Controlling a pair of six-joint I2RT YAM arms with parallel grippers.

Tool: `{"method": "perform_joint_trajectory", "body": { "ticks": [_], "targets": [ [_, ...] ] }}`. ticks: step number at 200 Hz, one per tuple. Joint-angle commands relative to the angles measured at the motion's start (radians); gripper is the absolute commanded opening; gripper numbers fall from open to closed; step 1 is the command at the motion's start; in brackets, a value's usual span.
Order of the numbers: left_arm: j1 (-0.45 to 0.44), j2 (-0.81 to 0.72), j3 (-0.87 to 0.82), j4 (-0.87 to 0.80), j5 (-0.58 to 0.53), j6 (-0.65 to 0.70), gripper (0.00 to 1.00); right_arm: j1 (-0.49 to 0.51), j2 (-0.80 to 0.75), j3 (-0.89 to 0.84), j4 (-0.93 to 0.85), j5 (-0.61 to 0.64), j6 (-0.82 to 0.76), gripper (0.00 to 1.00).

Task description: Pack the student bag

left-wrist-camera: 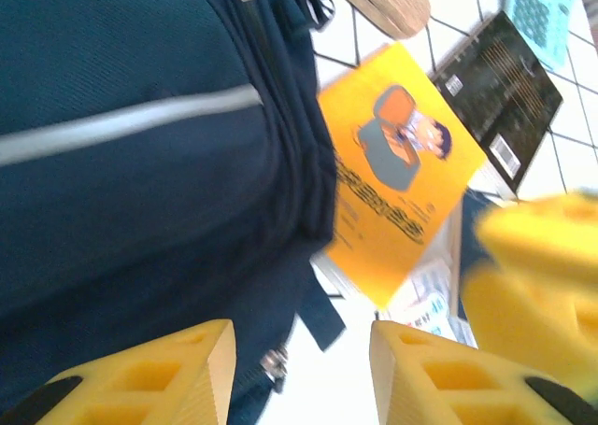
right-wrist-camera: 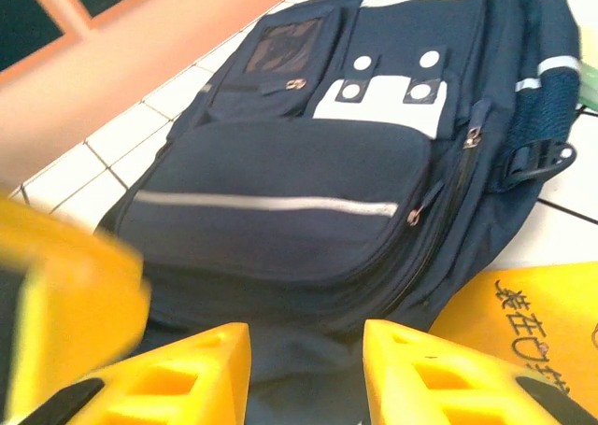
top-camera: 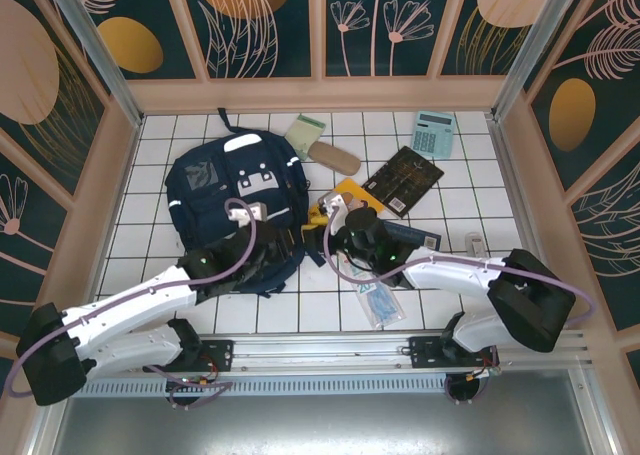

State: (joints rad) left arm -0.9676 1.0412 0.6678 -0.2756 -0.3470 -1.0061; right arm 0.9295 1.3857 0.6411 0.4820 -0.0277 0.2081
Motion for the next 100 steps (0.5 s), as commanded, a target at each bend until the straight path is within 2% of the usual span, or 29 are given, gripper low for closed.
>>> {"method": "perform_joint_trajectory", "body": {
  "ticks": [1, 27, 52, 100],
  "targets": [
    [-0.107, 0.039, -0.021, 0.04, -0.14, -0.151, 0.43, -0.009, 0.019, 0.024, 0.006, 0.075, 0.086, 0.37],
    [-0.192, 0.117, -0.02, 0.032, -0.219, -0.243, 0.43, -0.028, 0.012, 0.01, 0.032, 0.092, 0.114, 0.37],
    [-0.197, 0.198, -0.002, 0.004, -0.237, -0.29, 0.41, -0.035, 0.003, -0.001, 0.039, 0.108, 0.117, 0.37],
    [-0.197, 0.263, -0.029, 0.08, -0.258, -0.325, 0.39, -0.055, -0.022, -0.037, 0.068, 0.087, 0.139, 0.37]
  ]
}}
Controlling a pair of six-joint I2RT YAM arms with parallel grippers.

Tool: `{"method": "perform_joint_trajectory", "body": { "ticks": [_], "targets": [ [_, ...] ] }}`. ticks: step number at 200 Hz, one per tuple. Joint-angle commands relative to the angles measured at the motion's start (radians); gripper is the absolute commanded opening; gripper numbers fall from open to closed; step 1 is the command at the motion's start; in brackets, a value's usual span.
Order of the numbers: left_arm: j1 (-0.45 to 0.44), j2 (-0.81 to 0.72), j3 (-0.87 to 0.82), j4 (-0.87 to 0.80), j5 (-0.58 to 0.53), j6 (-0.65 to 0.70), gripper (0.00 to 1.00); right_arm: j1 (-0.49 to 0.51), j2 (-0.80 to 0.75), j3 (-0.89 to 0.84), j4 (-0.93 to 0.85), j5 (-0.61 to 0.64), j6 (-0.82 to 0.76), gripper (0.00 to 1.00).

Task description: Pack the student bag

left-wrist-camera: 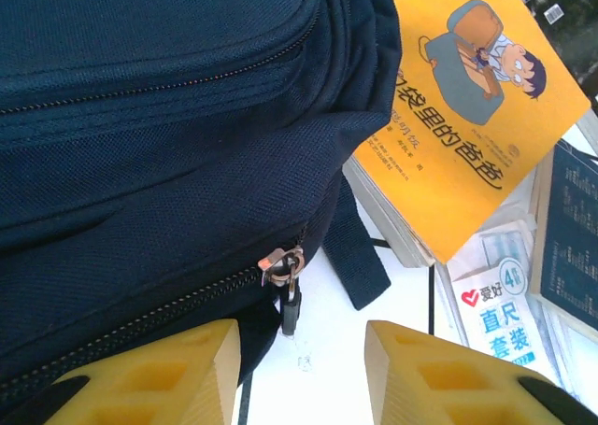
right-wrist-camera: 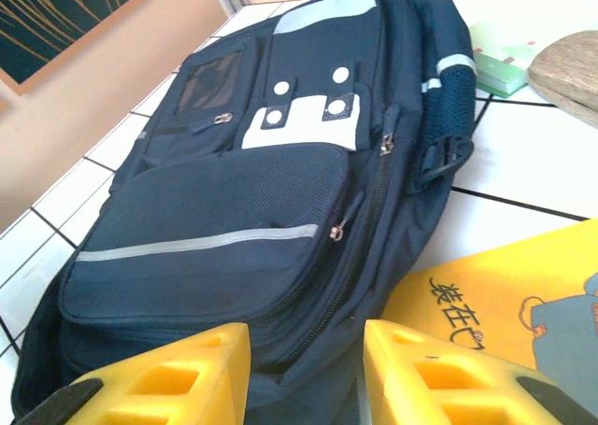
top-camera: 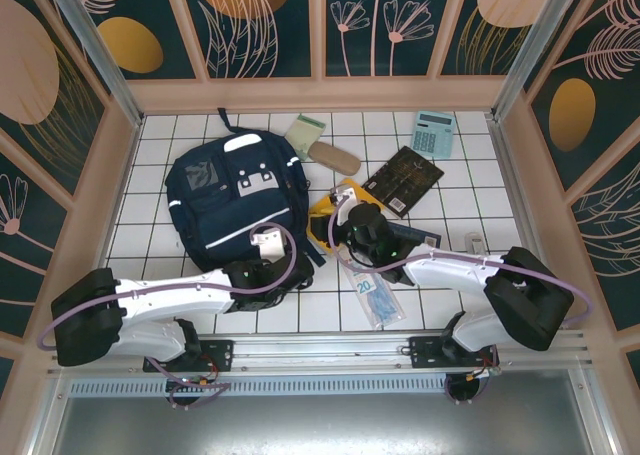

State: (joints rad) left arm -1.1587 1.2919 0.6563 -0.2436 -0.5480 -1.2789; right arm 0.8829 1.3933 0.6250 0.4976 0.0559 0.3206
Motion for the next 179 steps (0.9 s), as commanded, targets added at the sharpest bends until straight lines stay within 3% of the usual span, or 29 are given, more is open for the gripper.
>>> {"method": "perform_joint_trajectory", "body": {
  "ticks": [1, 33, 106, 150, 159, 179],
  "targets": [
    [-0.006, 0.012, -0.017, 0.05, -0.057, -0.052, 0.39, -0.009, -0.03, -0.022, 0.053, 0.003, 0.027, 0.37],
    [-0.005, 0.004, -0.058, 0.139, -0.054, -0.042, 0.3, -0.008, -0.032, -0.034, 0.061, 0.004, 0.031, 0.37],
    [-0.006, 0.048, -0.079, 0.21, -0.117, -0.031, 0.28, -0.007, -0.025, -0.047, 0.078, -0.013, 0.055, 0.37],
    [-0.005, 0.062, -0.068, 0.184, -0.119, -0.042, 0.0, -0.009, 0.027, -0.012, 0.044, -0.003, 0.089, 0.37],
    [-0.004, 0.057, -0.07, 0.176, -0.113, -0.045, 0.0, -0.008, 0.049, 0.012, 0.022, 0.0, 0.107, 0.38],
    [-0.005, 0.038, -0.076, 0.177, -0.098, -0.036, 0.0, -0.012, 0.11, 0.079, -0.063, 0.043, 0.196, 0.5]
  ]
}}
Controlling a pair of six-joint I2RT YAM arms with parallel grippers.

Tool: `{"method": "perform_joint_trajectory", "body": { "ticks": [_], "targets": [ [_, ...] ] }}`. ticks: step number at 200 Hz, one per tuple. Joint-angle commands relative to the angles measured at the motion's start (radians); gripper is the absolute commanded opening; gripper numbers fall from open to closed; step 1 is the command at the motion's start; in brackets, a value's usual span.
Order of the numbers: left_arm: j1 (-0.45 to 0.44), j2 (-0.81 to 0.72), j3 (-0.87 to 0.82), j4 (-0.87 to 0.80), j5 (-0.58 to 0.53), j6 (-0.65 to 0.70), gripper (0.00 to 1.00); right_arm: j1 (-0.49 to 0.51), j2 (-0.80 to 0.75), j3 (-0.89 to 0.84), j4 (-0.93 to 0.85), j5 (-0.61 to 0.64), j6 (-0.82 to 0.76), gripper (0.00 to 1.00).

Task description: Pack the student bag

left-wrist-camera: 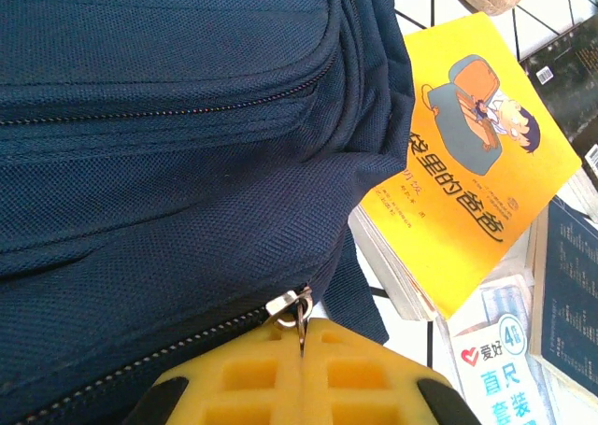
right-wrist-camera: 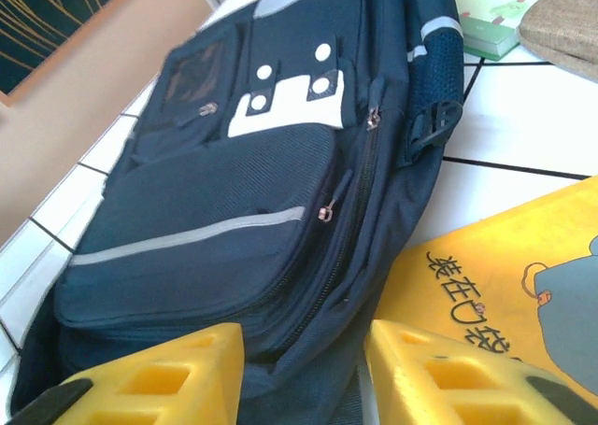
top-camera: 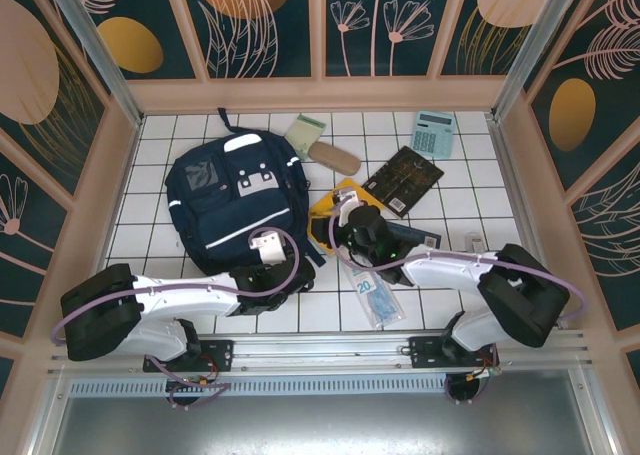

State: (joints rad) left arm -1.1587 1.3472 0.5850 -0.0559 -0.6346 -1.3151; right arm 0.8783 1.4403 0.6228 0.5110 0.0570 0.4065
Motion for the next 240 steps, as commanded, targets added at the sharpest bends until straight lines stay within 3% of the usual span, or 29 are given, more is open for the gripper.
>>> {"method": "perform_joint_trajectory", "body": {
  "ticks": [1, 80, 116, 150, 190, 240],
  "targets": [
    [-0.005, -0.018, -0.005, -0.01, -0.011, 0.001, 0.0, -0.007, 0.064, 0.084, -0.08, 0.042, 0.115, 0.5],
    [-0.005, -0.082, -0.012, -0.003, 0.012, 0.052, 0.0, -0.045, 0.286, 0.219, -0.111, -0.084, 0.334, 0.53],
    [-0.005, -0.078, -0.013, 0.0, 0.014, 0.056, 0.0, -0.045, 0.347, 0.258, -0.078, -0.162, 0.373, 0.4],
    [-0.005, -0.114, -0.03, -0.015, 0.005, 0.047, 0.0, -0.047, 0.319, 0.266, -0.105, -0.087, 0.374, 0.0],
    [-0.005, -0.187, -0.063, -0.065, 0.005, 0.033, 0.0, -0.076, 0.277, 0.316, -0.18, 0.014, 0.317, 0.0],
    [-0.004, -0.332, -0.114, -0.174, 0.009, 0.045, 0.0, -0.169, 0.284, 0.383, -0.225, 0.012, 0.251, 0.0]
  ]
}}
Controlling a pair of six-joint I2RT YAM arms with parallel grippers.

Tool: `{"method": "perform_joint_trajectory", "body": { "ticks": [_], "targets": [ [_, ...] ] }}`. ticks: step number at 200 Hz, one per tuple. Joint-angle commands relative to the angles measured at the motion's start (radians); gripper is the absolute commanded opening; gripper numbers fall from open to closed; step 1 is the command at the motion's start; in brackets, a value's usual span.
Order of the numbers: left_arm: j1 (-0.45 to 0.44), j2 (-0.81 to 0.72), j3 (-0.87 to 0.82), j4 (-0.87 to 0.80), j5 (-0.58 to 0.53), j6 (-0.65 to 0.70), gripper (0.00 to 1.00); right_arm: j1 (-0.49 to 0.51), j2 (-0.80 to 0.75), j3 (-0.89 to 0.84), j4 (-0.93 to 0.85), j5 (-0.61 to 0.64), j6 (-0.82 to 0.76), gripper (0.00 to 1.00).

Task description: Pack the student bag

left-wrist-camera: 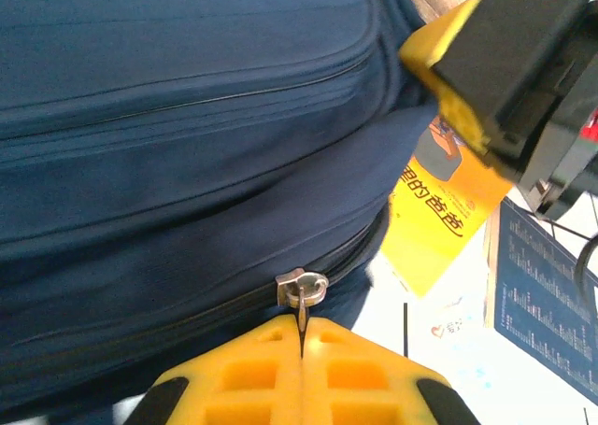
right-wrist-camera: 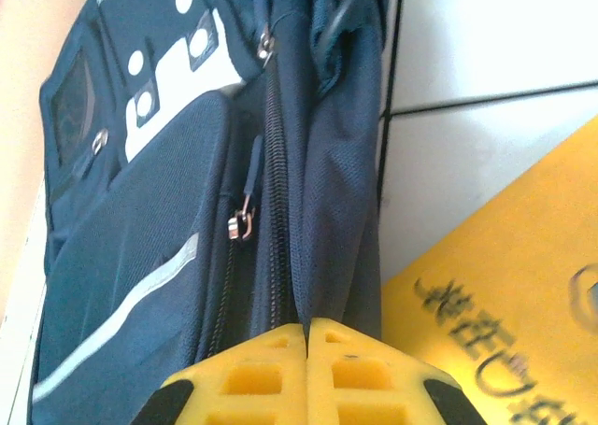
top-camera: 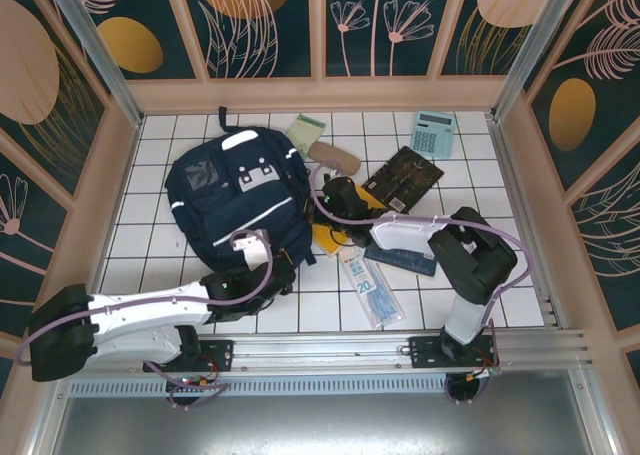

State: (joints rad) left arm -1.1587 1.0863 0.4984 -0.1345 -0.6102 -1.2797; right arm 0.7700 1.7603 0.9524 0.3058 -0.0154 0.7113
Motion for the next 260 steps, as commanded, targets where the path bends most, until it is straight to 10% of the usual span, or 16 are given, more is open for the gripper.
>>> {"method": "perform_joint_trajectory", "body": {
  "ticks": [1, 93, 134, 191, 260],
  "targets": [
    [-0.004, -0.074, -0.029, -0.097, -0.015, 0.009, 0.0, -0.062, -0.035, 0.055, -0.022, 0.084, -0.055, 0.0],
    [0.059, -0.32, -0.111, -0.208, 0.055, 0.089, 0.0, -0.127, -0.016, 0.129, -0.068, 0.058, -0.118, 0.0],
    [0.057, -0.227, -0.131, 0.139, 0.212, 0.22, 0.42, -0.118, 0.005, 0.12, -0.048, 0.035, -0.09, 0.0],
    [0.015, 0.089, 0.032, 0.139, 0.161, 0.225, 0.41, -0.112, 0.0, 0.104, -0.046, 0.035, -0.085, 0.0],
    [0.014, 0.125, 0.018, 0.137, 0.066, 0.173, 0.39, -0.106, -0.003, 0.093, -0.03, 0.005, -0.081, 0.0]
  ]
}}
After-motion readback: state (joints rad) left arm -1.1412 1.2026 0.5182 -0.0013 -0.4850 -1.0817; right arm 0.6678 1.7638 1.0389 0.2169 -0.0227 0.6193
